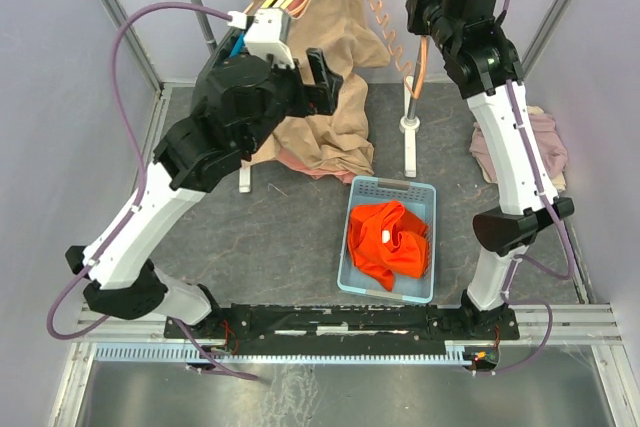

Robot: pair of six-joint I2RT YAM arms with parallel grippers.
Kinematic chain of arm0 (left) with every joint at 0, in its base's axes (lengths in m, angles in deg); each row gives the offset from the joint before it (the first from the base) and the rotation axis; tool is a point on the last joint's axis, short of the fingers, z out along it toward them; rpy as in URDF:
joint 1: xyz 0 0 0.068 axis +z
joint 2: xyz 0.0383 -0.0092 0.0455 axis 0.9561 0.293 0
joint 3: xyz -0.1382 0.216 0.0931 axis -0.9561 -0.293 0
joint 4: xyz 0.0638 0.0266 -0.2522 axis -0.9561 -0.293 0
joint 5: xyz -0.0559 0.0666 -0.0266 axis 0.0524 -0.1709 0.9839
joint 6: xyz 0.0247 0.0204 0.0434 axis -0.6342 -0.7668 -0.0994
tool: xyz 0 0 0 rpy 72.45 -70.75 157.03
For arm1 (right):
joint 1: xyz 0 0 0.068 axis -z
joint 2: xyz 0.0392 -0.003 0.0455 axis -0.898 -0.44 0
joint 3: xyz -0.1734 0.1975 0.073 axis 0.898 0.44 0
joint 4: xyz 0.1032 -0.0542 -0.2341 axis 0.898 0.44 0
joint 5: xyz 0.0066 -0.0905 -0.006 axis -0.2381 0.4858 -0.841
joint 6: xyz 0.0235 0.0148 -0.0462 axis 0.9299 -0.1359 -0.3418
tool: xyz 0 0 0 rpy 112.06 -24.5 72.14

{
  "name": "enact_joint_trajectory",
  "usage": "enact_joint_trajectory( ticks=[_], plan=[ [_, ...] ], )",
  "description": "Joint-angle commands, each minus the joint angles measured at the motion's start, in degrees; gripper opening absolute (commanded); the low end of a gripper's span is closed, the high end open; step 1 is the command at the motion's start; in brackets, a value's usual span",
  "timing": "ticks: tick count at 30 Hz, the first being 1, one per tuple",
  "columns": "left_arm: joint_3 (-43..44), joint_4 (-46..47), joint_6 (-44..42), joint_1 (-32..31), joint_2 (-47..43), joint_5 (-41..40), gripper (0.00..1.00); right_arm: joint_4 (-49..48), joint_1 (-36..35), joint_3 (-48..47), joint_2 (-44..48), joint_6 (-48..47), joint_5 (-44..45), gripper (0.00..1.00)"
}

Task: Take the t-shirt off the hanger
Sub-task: Place the hanger on the clothesline.

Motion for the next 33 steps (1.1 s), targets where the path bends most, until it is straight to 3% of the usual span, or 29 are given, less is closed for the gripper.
enact_joint_trajectory(
  ticks=[1, 8, 16, 21, 28, 33],
  plan=[
    [-0.15, 7.88, -4.82, 0.76, -2.68, -5.15, 0.93, -5.96, 0.67, -3.38, -0.57, 0.62, -0.49, 0.01],
    [1.22, 10.38, -6.45, 2.63, -2.99, -8.78, 0.93, -5.32, 0.82, -0.64, -0.38, 1.52, 0.08, 0.03],
    [3.98, 9.1, -4.37, 8.4, -1.14, -8.12, 0.93, -4.14, 0.8, 2.81, 2.82, 2.82, -0.07, 0.39],
    [6.78, 8.5, -1.73, 14.01, 0.34, -1.12, 0.94, -2.98, 0.78, 4.56, 6.33, 3.79, -0.26, 0.53],
    [14.29, 3.96, -0.07, 19.88, 5.16, 11.52, 0.94, -0.72, 0.78, 7.34, 13.66, 3.74, 0.0, 0.55],
    [13.8, 2.53, 1.79, 23.94, 6.82, 19.78, 0.93, 2.34, 0.82, 9.31, 19.33, 4.92, -2.98, 0.54]
  ],
)
